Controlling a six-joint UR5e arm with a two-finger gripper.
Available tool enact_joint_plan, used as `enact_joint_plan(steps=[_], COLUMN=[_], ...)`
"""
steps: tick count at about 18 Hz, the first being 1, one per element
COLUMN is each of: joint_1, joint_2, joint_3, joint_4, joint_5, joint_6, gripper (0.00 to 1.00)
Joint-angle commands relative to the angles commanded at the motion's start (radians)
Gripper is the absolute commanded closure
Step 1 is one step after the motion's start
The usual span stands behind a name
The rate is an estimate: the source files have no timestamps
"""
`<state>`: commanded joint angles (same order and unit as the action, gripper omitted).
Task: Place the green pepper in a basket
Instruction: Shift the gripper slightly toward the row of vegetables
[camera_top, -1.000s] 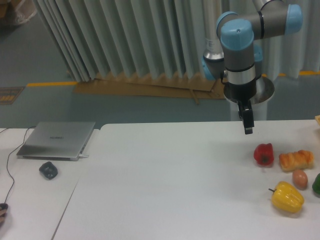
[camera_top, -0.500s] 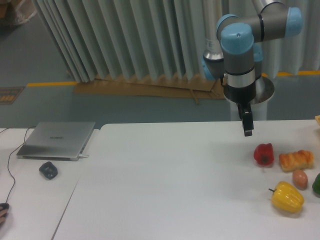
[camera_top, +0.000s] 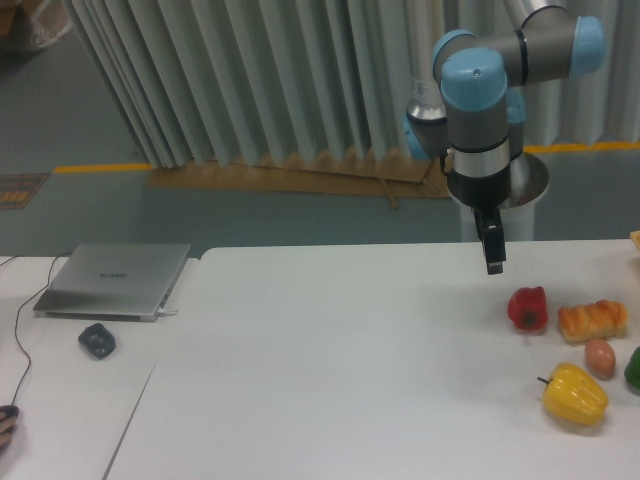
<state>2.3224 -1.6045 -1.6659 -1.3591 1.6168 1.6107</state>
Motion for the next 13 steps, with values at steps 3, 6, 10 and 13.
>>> enact_joint_plan(steps=[3,6,10,13], joint_1=[-0.003,-0.006,-0.003,-0.003], joint_2=[0.000,0.000,0.002,0.002], joint_3=[-0.005,-0.005,-0.005,-0.005], joint_4=[0.000,-0.002,-0.002,-0.002], joint_5=[-0.002,-0.002,-0.002,-0.002], joint_6=[-0.002,-0.014,-0.020,-0.040], gripper=[0.00,0.00,0.00,0.00])
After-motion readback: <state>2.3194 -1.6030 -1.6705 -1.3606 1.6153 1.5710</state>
